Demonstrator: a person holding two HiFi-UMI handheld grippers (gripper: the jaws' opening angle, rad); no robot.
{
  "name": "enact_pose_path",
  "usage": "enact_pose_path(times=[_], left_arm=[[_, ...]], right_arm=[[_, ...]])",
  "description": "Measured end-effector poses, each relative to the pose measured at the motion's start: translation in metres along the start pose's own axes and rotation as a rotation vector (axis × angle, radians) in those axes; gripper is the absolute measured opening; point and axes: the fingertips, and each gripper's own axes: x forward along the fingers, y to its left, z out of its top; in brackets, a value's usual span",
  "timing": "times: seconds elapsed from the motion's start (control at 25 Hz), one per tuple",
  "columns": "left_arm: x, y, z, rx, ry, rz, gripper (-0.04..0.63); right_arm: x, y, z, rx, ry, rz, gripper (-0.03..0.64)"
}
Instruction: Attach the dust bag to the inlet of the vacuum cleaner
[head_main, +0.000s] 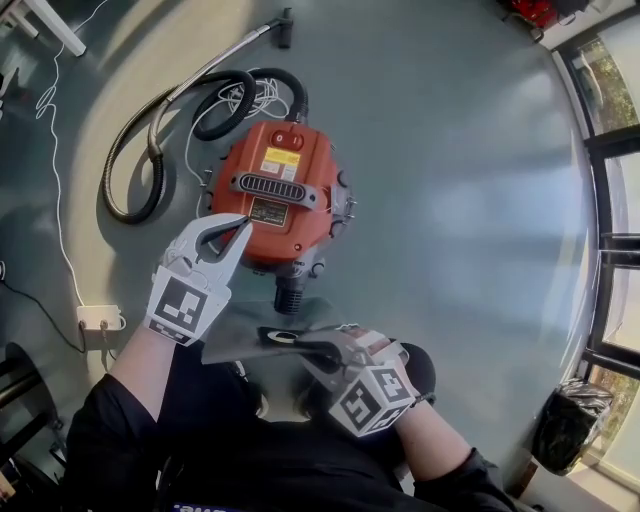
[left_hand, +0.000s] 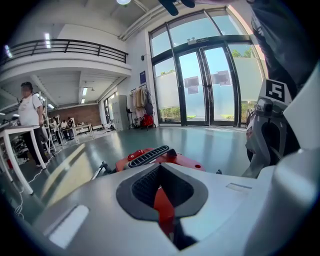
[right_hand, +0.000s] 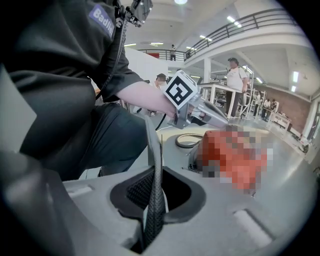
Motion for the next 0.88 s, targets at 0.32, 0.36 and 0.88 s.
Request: enact_pose_path(times=[0.32,0.36,0.88], left_arm=[[0.017,-0.002,-0.014,0.083,0.005,-0.024,0.015],[0.019,-0.002,-0.016,0.095,0.006,-0.026,0.015],[0.025,-0.01,-0.016,0.274,0.014,-0.018,0.015]], right_arm=[[0.011,-0.006,-0.004,0.021,0.003,-0.01,0.017],[0.014,-0.007,-0.006,0.021,0.003,-0.013,0.017],[0.031,-0.018,-0.028,-0.009,0.051,-0.055,0.017]])
